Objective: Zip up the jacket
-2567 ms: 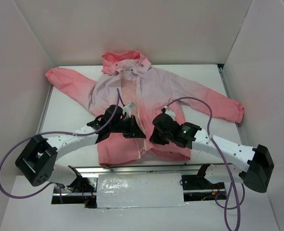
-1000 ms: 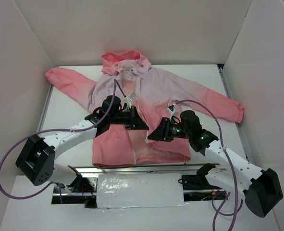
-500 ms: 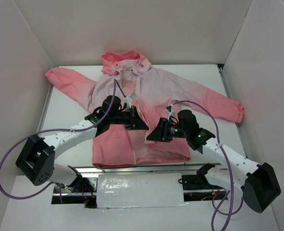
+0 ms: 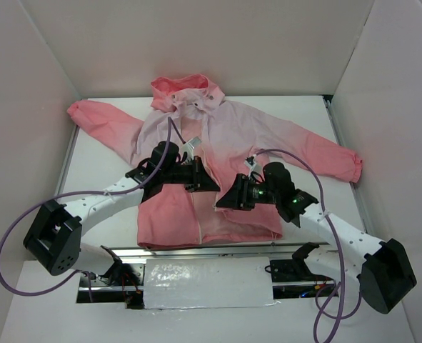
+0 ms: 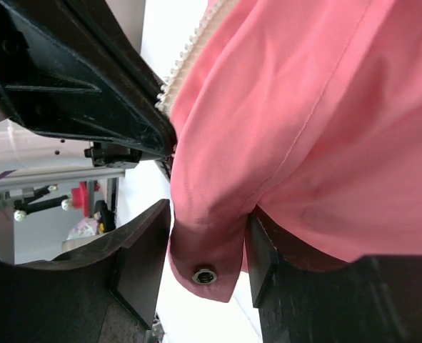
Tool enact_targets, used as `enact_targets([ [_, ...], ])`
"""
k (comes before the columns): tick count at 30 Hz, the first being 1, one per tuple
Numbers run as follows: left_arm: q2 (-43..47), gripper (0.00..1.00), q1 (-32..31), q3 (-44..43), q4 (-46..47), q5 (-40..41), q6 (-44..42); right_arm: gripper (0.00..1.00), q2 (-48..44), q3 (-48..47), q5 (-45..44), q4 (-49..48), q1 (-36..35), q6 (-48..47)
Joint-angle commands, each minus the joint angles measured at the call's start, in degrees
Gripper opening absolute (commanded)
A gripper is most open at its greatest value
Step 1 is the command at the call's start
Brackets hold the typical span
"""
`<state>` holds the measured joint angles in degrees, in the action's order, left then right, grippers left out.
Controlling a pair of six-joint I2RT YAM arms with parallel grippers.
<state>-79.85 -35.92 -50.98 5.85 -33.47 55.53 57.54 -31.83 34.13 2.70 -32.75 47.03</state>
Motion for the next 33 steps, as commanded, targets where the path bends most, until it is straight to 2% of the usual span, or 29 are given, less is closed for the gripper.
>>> enact_targets([
  [1, -0.13, 0.00, 0.50, -3.25, 1.36, 0.86, -0.51, 0.53, 0.29, -0.77, 2.08, -4.28, -0.64, 1.40],
  [4, -0.39, 0.00, 0.68, -3.42, -0.66, 2.27, -0.86, 0.49, 0.91, -1.12, 1.56, -4.11, -1.00, 1.75],
  [7, -0.48, 0.00, 1.12, -2.81, 0.22, 1.75, -0.25, 0.41, 1.44, -0.86, 1.12, -4.19, -1.26, 1.67],
  [8, -0.39, 0.00, 1.12, -2.81, 0.30, 2.01, -0.24, 0.34, 1.78, -0.69, 1.11, -4.28, -1.26, 1.75],
  [12, -0.30, 0.00, 1.38, -2.98, 0.04, 2.10, -0.16, 0.29, 3.10, -1.47, -0.02, -3.14, -2.05, 1.05],
  [13, -0.30, 0.00, 1.55, -2.98, 0.22, 1.92, -0.07, 0.23, 3.63, -1.82, -0.20, -1.83, -2.14, 0.70],
  [14, -0.30, 0.00, 1.64, -2.90, 0.39, 1.83, 0.11, 0.04, 3.89, -1.91, -0.38, -1.47, -2.23, 0.70],
  [15, -0.39, 0.00, 1.64, -2.81, 0.83, 1.31, 0.19, 0.00, 3.90, -2.00, -0.73, -1.38, -2.23, 0.70],
  [17, -0.48, 0.00, 1.73, -2.81, 1.01, 0.78, 0.11, 0.00, 3.11, -1.30, -0.56, -2.51, -2.14, 1.14],
  [19, -0.56, 0.14, 1.73, -2.63, 1.09, -0.01, -0.24, 0.00, 1.36, -0.08, -0.20, -4.97, -1.97, 2.01],
  [20, -0.48, 0.30, 1.73, -1.85, 1.53, -0.27, -0.07, 0.00, 0.83, 0.28, -0.12, -6.90, -2.05, 2.19],
  [21, -0.39, 0.36, 1.73, -1.23, 3.28, -1.41, 0.19, 0.00, 0.47, 0.63, -0.12, -7.44, -1.97, 2.37],
  [23, -0.21, 0.43, 1.73, 0.70, 5.22, -2.64, 1.15, 0.00, -0.06, 0.98, -0.03, -8.14, -1.62, 2.37],
  [25, -0.13, 0.36, 1.73, 1.85, 7.24, -3.87, 1.60, 0.00, -0.58, 1.33, 0.06, -8.41, -1.44, 2.54],
  [28, 0.14, 0.41, 1.73, 4.13, 9.17, -5.28, 1.78, 0.00, -1.81, 2.30, 0.15, -10.69, -0.74, 3.42],
  [33, 0.40, 0.27, 1.73, 5.45, 11.38, -6.52, 2.30, 0.00, -2.17, 1.87, 0.85, -10.70, -0.12, 3.34],
])
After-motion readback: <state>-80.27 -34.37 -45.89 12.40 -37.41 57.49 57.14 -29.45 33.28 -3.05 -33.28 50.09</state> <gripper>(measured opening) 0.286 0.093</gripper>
